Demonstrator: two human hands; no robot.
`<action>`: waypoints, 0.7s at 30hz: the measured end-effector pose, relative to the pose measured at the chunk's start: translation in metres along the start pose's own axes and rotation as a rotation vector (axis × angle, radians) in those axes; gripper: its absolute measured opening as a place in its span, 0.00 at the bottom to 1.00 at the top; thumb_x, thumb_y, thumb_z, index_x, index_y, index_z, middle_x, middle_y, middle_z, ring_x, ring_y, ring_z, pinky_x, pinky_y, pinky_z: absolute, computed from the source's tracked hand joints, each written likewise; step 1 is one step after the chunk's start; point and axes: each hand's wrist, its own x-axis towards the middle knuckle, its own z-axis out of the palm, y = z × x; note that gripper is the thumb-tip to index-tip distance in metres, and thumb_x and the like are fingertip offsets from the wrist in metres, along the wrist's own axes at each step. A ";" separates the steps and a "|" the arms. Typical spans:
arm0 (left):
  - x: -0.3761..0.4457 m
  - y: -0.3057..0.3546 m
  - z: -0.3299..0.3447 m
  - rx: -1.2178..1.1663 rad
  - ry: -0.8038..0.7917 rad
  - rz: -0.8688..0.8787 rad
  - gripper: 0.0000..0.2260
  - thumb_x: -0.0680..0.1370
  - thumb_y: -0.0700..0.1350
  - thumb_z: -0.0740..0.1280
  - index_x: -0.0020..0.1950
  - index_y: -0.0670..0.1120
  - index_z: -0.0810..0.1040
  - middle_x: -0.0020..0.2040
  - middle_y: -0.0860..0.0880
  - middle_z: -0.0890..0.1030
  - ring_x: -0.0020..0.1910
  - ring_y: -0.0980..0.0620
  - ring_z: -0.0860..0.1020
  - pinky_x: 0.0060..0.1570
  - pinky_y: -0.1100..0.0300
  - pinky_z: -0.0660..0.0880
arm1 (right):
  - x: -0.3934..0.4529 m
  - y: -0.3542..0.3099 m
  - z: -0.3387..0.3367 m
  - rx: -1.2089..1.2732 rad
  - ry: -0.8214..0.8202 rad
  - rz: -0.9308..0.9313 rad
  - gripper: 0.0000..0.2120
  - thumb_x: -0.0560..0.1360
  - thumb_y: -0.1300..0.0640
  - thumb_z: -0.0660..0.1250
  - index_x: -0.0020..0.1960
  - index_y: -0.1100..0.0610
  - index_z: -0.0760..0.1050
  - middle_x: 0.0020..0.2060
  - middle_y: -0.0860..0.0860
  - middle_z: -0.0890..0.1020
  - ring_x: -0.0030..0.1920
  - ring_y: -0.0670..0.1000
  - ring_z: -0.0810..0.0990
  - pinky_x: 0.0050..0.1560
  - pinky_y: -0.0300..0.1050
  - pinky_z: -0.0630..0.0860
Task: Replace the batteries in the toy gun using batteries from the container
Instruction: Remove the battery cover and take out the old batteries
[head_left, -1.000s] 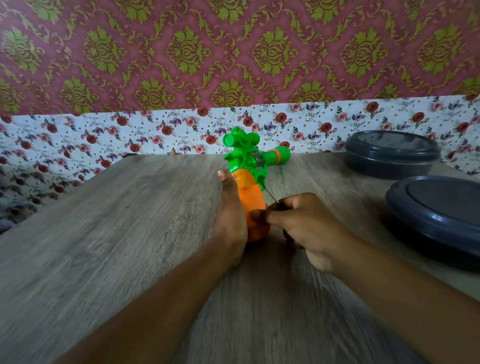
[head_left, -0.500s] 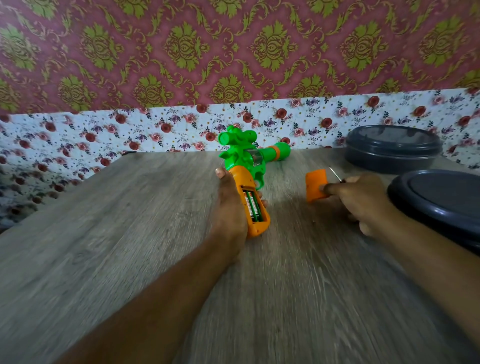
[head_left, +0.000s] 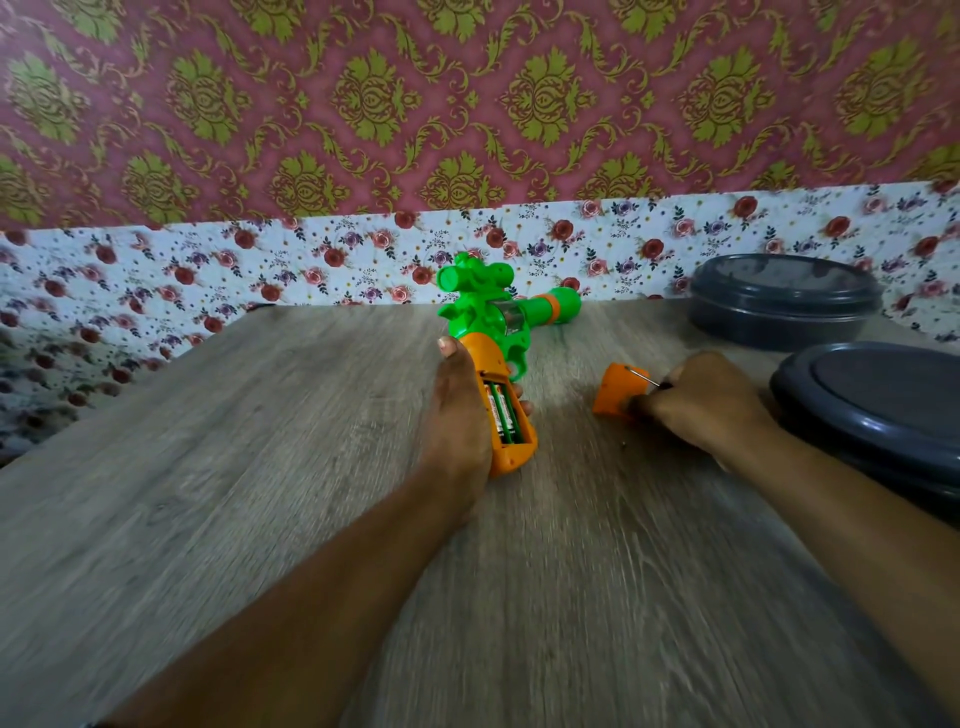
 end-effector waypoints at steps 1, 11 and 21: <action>0.000 0.000 -0.001 -0.004 -0.005 0.000 0.33 0.78 0.64 0.46 0.72 0.44 0.65 0.51 0.40 0.79 0.40 0.50 0.80 0.32 0.63 0.80 | -0.002 0.000 0.000 -0.016 0.008 -0.023 0.17 0.66 0.49 0.72 0.33 0.64 0.75 0.27 0.58 0.74 0.30 0.55 0.73 0.27 0.43 0.62; 0.000 0.005 -0.003 -0.100 0.016 -0.002 0.20 0.80 0.62 0.47 0.50 0.50 0.71 0.44 0.45 0.78 0.39 0.51 0.78 0.41 0.55 0.76 | -0.026 -0.034 0.001 0.692 -0.013 -0.233 0.06 0.68 0.67 0.71 0.37 0.59 0.75 0.27 0.50 0.77 0.24 0.42 0.73 0.24 0.34 0.69; 0.004 0.005 -0.002 -0.119 0.036 -0.030 0.24 0.79 0.64 0.47 0.49 0.50 0.75 0.44 0.44 0.80 0.40 0.50 0.80 0.42 0.55 0.77 | -0.028 -0.100 0.033 0.913 -0.033 -0.383 0.07 0.78 0.58 0.61 0.42 0.57 0.74 0.31 0.51 0.77 0.30 0.47 0.78 0.42 0.51 0.81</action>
